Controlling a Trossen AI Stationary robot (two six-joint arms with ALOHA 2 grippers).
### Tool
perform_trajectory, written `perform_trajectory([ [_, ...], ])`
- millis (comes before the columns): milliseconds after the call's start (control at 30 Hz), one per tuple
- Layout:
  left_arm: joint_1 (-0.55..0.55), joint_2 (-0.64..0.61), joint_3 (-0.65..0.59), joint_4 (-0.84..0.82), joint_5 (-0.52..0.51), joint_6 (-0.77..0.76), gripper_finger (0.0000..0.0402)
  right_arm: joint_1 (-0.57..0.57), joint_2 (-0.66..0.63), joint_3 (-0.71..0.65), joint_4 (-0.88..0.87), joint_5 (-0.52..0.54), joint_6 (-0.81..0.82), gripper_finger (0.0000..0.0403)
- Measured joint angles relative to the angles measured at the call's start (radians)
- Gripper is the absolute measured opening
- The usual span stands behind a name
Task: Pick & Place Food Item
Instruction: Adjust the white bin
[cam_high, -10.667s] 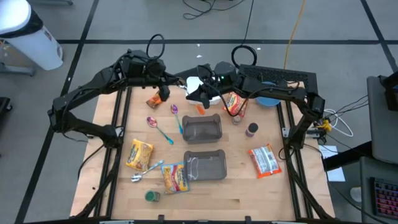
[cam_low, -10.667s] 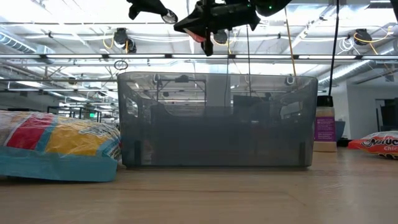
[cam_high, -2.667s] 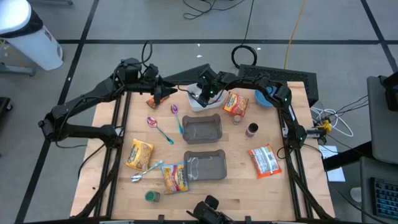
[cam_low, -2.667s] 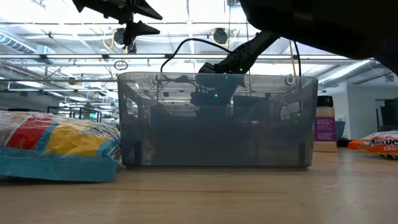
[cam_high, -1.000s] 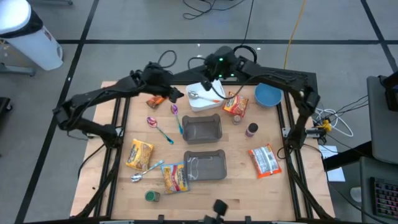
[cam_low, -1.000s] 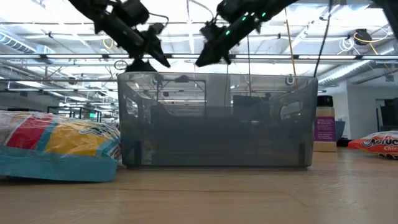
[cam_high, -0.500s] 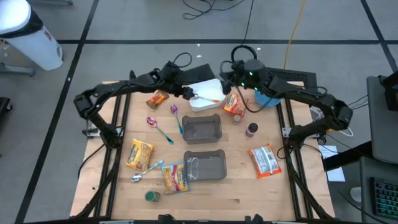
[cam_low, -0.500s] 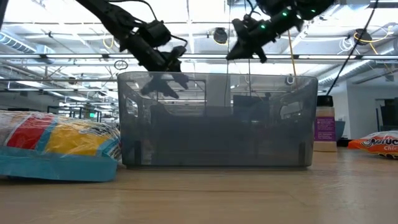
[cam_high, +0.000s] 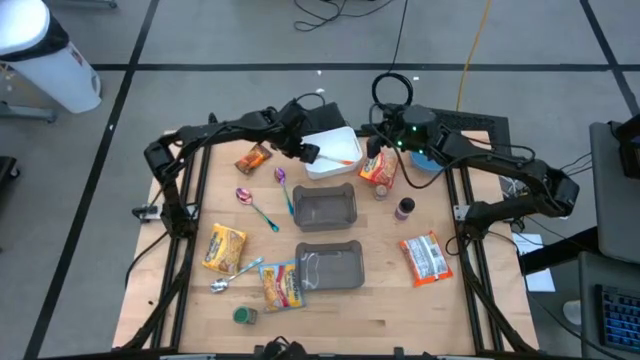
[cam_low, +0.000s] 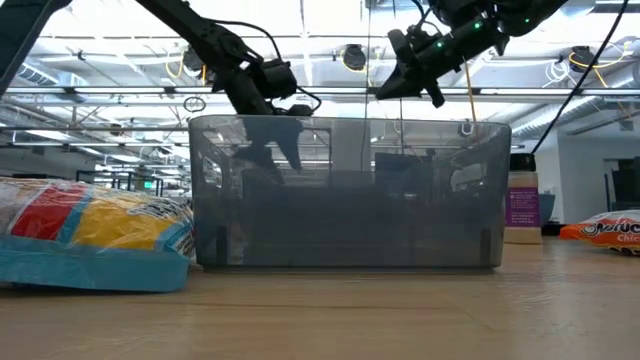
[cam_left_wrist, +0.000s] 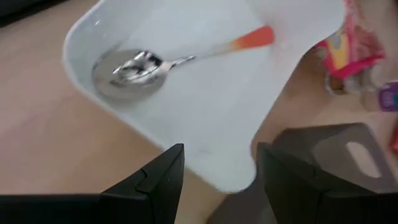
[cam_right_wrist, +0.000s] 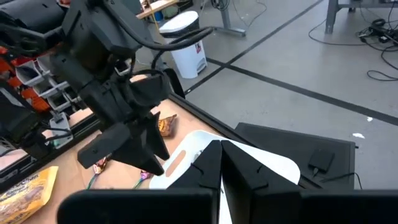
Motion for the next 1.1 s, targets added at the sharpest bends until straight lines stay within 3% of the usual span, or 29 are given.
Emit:
perform_trajectory([
  [867, 0.019, 0.0, 0.002, -0.085, -0.226, 0.035, 0.0209, 0.0, 0.001, 0.0, 0.031, 0.0, -0.009, 0.0],
  [1100, 0.019, 0.0, 0.002, -0.038, -0.186, 0.023, 0.0209, 0.0, 0.001, 0.0, 0.048, 0.026, -0.009, 0.0],
])
